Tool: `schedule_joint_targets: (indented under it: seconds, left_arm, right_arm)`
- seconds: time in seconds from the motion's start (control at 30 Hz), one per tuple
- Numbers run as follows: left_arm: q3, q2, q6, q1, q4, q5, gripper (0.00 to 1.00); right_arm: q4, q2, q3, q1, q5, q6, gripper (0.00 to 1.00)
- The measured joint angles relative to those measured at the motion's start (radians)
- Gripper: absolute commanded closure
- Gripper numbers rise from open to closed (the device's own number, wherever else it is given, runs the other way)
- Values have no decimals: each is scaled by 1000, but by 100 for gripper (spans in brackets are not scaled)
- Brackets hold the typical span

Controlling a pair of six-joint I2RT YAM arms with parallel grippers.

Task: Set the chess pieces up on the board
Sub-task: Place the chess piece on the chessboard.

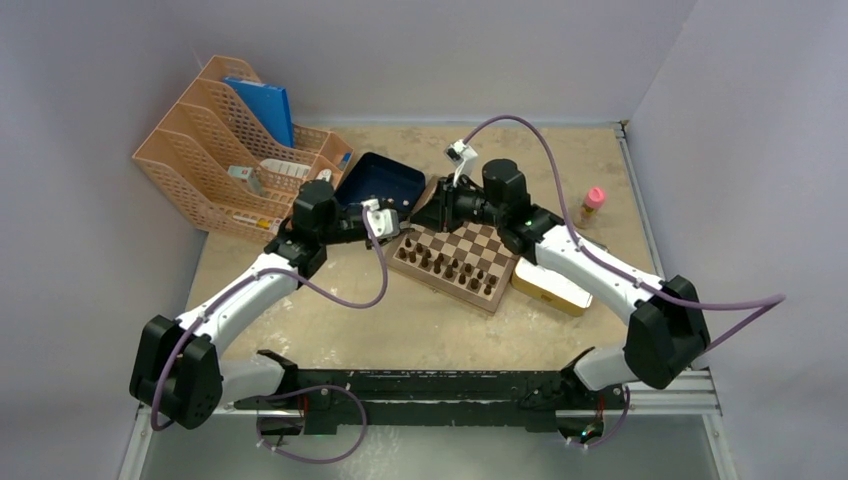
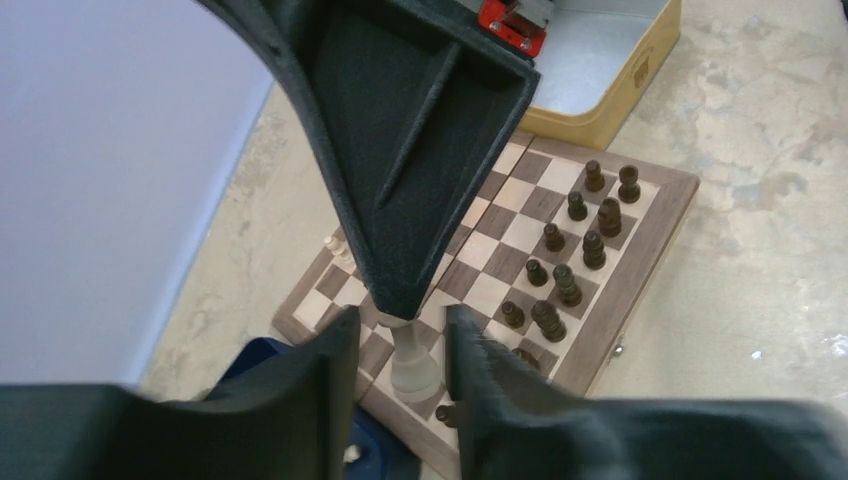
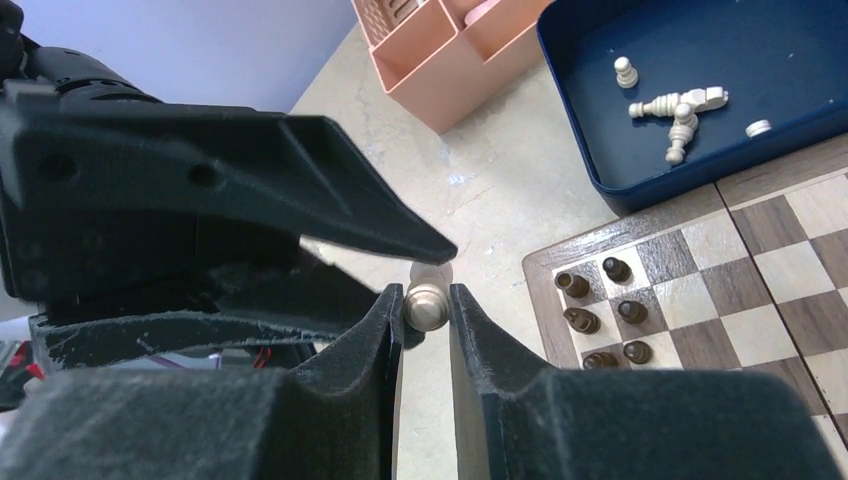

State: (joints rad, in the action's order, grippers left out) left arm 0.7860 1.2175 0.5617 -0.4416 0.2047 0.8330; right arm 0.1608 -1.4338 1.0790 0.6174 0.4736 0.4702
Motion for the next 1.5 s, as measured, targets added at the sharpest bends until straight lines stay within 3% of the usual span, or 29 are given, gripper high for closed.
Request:
schedule_joint_targets:
  seconds: [0.07, 0.27, 0.4, 0.63, 0.87, 1.13, 1.23, 1.5]
  left_arm:
    - [14, 0, -13, -3, -20, -12, 36]
    - [55, -6, -96, -4, -91, -56, 28]
    - [55, -33, -172, -4, -176, -82, 15]
    - [64, -105, -391, -5, -349, -245, 12]
    - [72, -144, -605, -4, -504, -385, 12]
    - [74, -160, -729, -4, -646, -513, 12]
    - [74, -200, -764, -4, -661, -569, 7]
    - [58, -262, -777, -4, -670, -591, 4]
  right_arm:
    - [-11, 13, 0, 3, -34, -1, 83]
    - [-58, 79, 0, 3, -228, -3, 83]
    - [-116, 94, 29, 1, -394, -17, 83]
    - [-219, 68, 106, -20, -645, -45, 83]
    - [-295, -35, 141, -91, -777, -62, 83]
    - [-351, -168, 208, -135, -825, -67, 83]
    - [-350, -198, 209, -139, -822, -66, 83]
    - [-352, -315, 234, -148, -815, -58, 82]
